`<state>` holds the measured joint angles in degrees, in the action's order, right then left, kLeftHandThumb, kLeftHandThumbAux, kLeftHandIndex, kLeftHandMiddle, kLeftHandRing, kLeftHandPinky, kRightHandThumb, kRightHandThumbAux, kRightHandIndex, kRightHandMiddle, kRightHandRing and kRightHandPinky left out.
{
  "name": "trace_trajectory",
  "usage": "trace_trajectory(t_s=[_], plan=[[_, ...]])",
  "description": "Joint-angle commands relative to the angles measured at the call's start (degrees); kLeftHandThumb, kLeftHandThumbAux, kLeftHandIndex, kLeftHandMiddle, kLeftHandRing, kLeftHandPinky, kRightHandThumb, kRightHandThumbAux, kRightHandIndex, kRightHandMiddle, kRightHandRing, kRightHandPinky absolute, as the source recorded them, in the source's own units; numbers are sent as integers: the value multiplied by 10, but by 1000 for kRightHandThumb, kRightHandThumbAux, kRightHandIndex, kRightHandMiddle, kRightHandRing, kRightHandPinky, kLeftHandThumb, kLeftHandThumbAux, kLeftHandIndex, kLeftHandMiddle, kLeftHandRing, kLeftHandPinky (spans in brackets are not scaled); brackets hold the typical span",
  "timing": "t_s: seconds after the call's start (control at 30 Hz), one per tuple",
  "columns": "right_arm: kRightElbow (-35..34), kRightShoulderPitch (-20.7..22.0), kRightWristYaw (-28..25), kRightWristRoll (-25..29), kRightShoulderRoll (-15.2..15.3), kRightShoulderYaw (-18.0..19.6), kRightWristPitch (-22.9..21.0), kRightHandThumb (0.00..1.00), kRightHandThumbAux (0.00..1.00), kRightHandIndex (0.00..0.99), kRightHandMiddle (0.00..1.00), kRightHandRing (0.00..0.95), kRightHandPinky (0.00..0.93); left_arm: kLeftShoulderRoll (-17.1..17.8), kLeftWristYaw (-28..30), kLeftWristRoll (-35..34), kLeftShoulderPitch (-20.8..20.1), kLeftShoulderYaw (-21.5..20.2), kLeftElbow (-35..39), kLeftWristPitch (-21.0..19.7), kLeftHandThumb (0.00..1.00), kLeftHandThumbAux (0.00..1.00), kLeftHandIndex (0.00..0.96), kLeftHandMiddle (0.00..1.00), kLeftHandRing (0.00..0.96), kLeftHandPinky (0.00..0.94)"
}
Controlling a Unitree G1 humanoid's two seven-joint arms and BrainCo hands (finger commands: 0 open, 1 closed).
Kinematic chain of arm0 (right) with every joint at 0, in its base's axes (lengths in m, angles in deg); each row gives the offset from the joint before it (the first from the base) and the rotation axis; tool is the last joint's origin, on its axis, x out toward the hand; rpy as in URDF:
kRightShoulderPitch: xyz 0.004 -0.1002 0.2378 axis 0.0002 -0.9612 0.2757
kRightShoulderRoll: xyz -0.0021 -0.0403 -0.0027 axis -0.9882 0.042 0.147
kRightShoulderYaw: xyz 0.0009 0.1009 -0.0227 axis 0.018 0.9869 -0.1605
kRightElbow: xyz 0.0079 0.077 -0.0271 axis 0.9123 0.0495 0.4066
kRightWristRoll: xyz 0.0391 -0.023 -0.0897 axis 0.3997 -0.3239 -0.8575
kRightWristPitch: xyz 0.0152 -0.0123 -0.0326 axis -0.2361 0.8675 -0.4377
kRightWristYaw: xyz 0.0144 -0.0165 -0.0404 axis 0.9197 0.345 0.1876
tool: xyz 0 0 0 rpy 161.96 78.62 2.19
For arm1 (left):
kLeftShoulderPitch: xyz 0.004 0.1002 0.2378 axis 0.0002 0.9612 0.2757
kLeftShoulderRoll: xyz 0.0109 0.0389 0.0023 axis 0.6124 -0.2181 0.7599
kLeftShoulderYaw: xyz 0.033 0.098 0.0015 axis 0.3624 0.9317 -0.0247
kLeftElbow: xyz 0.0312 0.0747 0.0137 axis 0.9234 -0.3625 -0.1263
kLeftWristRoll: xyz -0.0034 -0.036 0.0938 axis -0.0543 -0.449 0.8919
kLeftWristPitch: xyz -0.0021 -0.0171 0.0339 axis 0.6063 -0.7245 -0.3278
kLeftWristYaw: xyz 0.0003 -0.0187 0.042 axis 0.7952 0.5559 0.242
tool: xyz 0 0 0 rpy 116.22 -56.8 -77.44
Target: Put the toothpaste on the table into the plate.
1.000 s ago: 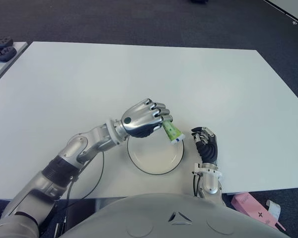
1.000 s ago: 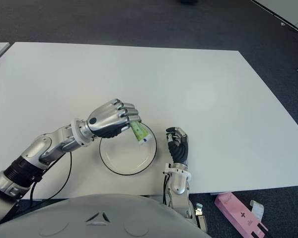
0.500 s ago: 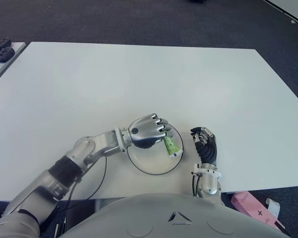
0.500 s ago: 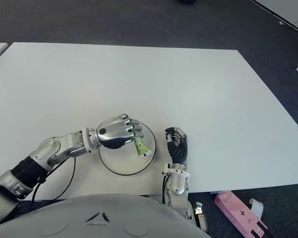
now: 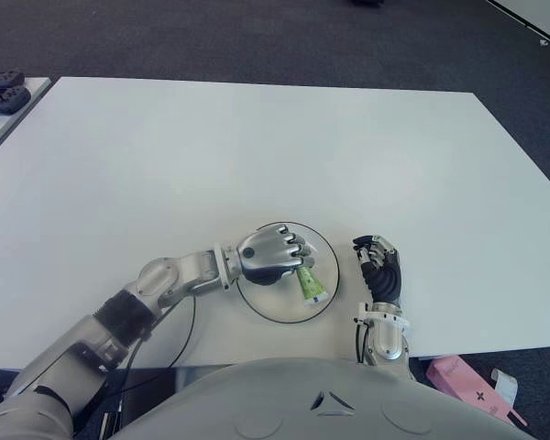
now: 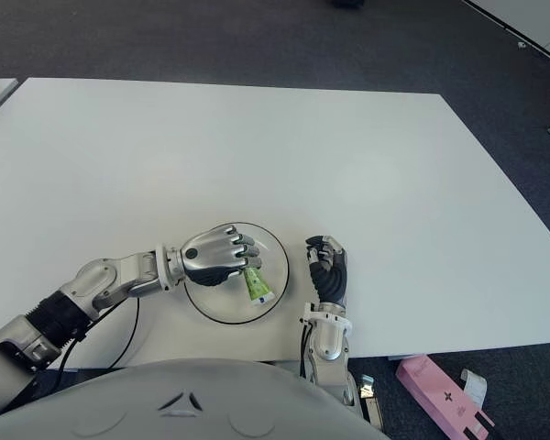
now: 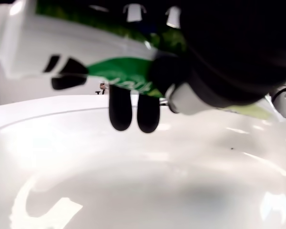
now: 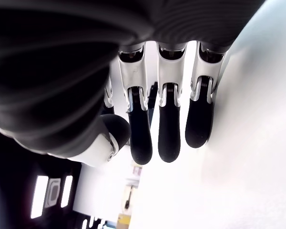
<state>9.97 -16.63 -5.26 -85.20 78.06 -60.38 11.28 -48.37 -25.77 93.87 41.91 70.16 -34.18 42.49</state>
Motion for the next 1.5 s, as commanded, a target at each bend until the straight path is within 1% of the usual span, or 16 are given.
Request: trace_trajectory(t_s=[0.03, 0.17, 0.37, 0.47, 0.63, 0.77, 0.83, 0.87, 0.9, 0.93, 0.97, 1.0, 1.03, 1.17, 1.37, 1.5], plan=[[6, -1, 2, -6, 1, 1, -15, 693, 735, 420, 448, 435, 404, 2, 19, 3, 2, 6, -9, -9, 708, 710, 441, 880, 893, 897], [6, -2, 1, -9, 2, 1, -16, 691, 736, 419, 447, 438, 413, 1, 26, 1, 7, 8, -12, -16, 707, 710, 440, 882, 892, 895], [6, -2, 4, -12, 2, 2, -13, 692, 735, 420, 452, 444, 421, -1, 3, 18, 16, 12, -16, -30, 707, 711, 440, 897, 898, 892], [5, -3, 3, -8, 1, 3, -13, 693, 734, 421, 456, 449, 425, 0, 15, 8, 24, 8, -9, -38, 706, 711, 440, 901, 897, 885], [7, -2, 2, -5, 0, 4, -10, 694, 734, 421, 459, 454, 429, 3, 64, -29, 35, -5, 21, -46, 704, 712, 439, 885, 878, 861], [8, -2, -1, -1, 1, 4, -9, 694, 733, 421, 462, 458, 430, 4, 116, -83, 42, -17, 46, -48, 696, 713, 435, 817, 817, 801], [8, -2, -2, 1, 1, 4, -8, 693, 733, 421, 463, 458, 426, 0, 122, -102, 47, -23, 45, -48, 690, 714, 431, 740, 750, 740], [8, -2, -3, 2, 1, 4, -6, 693, 733, 421, 463, 458, 425, -4, 120, -114, 51, -26, 43, -47, 688, 714, 428, 669, 688, 690], [9, -2, -4, 3, 2, 4, -5, 692, 733, 421, 463, 458, 423, -6, 119, -121, 54, -29, 42, -46, 506, 681, 371, 513, 530, 557], [9, -2, -4, 3, 2, 4, -4, 692, 734, 421, 463, 457, 422, -6, 119, -129, 54, -33, 43, -44, 382, 663, 334, 414, 427, 472], [9, -2, -4, 3, 2, 4, -3, 692, 733, 421, 463, 457, 421, -6, 121, -133, 54, -36, 44, -42, 289, 634, 220, 276, 283, 340], [9, -2, -4, 2, 2, 3, -3, 692, 733, 421, 463, 457, 420, -5, 124, -135, 52, -39, 49, -42, 255, 625, 180, 227, 231, 293], [9, -2, -3, 2, 3, 3, -3, 692, 733, 421, 464, 457, 425, -4, 126, -137, 52, -41, 52, -42, 207, 585, 115, 145, 148, 192], [8, -2, -3, 1, 3, 2, -3, 693, 732, 422, 464, 460, 437, -1, 126, -130, 53, -49, 67, -45, 137, 487, 24, 30, 30, 40], [16, 1, 4, -3, 5, 3, 10, 693, 731, 423, 463, 460, 422, 5, 128, -123, 65, -68, 103, -54, 123, 344, 2, 3, 3, 4], [21, 3, 7, -7, 7, 3, 15, 693, 731, 423, 463, 459, 420, 5, 134, -116, 72, -75, 117, -65, 123, 297, 0, 0, 0, 0]])
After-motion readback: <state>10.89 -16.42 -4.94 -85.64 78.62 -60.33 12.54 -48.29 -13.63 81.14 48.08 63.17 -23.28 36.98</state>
